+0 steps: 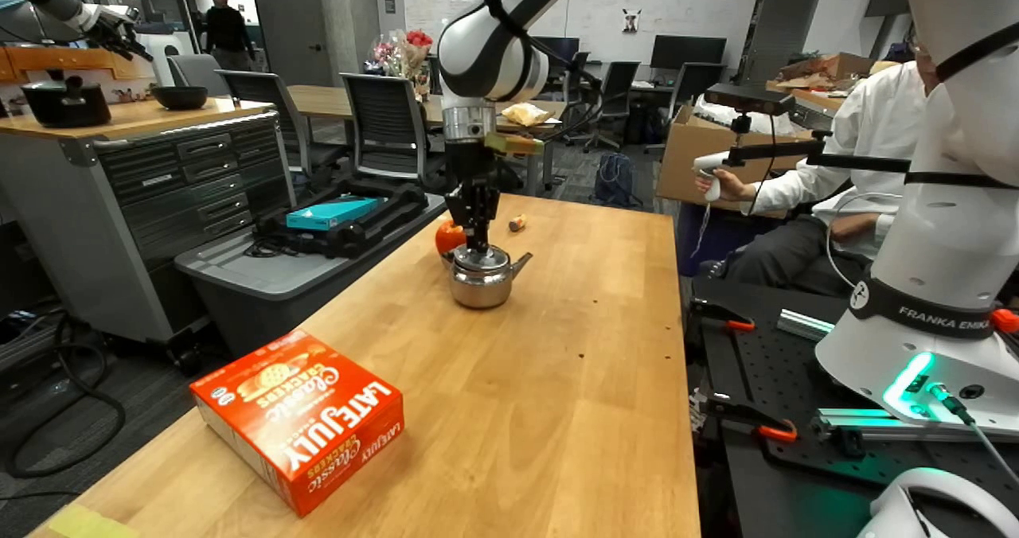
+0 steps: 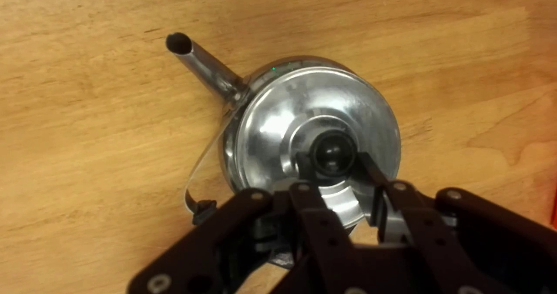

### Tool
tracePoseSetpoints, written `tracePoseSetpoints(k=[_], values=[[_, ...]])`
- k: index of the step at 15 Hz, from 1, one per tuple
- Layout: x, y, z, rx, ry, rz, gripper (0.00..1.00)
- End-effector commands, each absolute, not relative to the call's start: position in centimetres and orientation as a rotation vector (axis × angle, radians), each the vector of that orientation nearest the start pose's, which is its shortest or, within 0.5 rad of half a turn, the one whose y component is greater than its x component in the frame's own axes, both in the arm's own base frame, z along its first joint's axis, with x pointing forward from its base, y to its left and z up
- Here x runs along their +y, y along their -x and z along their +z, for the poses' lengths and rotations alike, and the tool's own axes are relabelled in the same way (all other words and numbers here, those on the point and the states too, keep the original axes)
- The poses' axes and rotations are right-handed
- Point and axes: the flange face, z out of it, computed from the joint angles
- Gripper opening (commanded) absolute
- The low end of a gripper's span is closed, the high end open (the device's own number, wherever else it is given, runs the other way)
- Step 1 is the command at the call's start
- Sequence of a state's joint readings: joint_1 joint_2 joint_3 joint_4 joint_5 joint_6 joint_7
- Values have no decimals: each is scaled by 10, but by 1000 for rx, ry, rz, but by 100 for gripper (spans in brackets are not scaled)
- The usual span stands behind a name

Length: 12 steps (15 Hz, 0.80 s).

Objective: Put the silver lid on the kettle

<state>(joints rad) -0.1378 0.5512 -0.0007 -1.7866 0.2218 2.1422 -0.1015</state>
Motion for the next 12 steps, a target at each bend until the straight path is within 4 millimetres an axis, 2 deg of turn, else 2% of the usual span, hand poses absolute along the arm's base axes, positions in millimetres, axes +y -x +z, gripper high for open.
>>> tracePoseSetpoints(k=[1,12], values=[[-78,-633,227,263,2924,291,7],[-76,-625,226,256,2950,392,7]])
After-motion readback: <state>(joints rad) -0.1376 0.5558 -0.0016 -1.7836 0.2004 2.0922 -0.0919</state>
